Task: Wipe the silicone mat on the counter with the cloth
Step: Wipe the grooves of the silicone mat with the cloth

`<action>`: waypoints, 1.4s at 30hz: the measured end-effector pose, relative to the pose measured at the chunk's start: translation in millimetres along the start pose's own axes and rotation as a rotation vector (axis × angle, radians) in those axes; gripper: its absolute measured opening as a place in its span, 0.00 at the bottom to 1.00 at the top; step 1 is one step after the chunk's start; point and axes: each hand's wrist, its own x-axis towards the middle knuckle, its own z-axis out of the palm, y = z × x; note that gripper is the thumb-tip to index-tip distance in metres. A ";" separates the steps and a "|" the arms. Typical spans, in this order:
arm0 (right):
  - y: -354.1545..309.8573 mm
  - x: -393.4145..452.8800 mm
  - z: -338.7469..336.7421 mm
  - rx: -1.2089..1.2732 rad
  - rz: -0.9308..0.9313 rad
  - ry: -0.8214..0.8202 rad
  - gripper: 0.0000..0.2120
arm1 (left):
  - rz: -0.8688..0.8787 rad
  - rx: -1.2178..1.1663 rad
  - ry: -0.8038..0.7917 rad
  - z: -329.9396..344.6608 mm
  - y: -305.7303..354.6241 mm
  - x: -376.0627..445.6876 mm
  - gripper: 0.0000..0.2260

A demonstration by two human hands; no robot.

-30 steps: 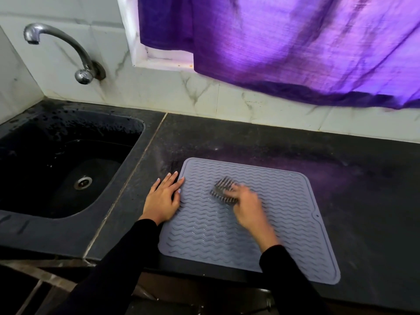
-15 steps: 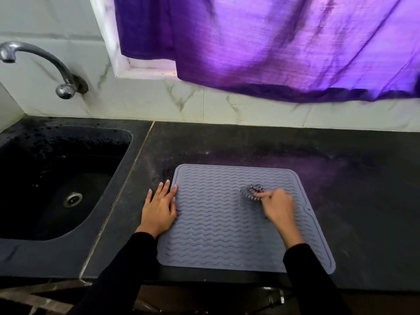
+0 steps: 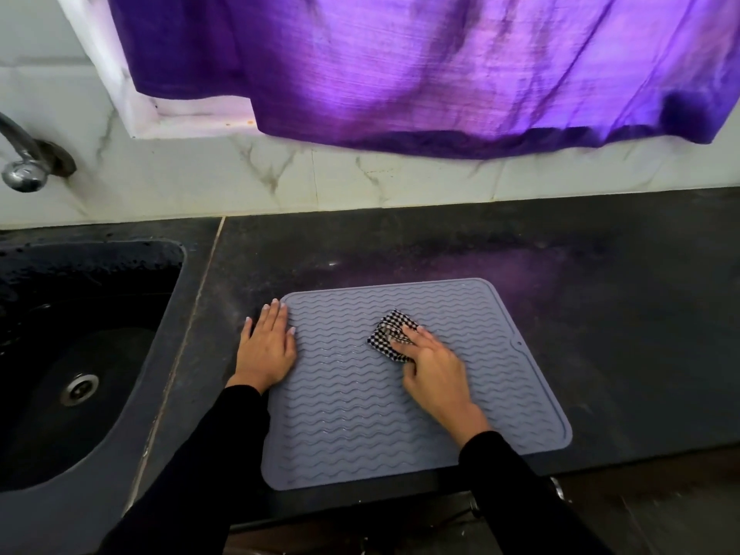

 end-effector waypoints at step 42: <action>-12.0 2.7 -23.9 0.046 0.430 0.020 0.25 | -0.017 -0.088 0.045 -4.1 2.7 -5.3 0.38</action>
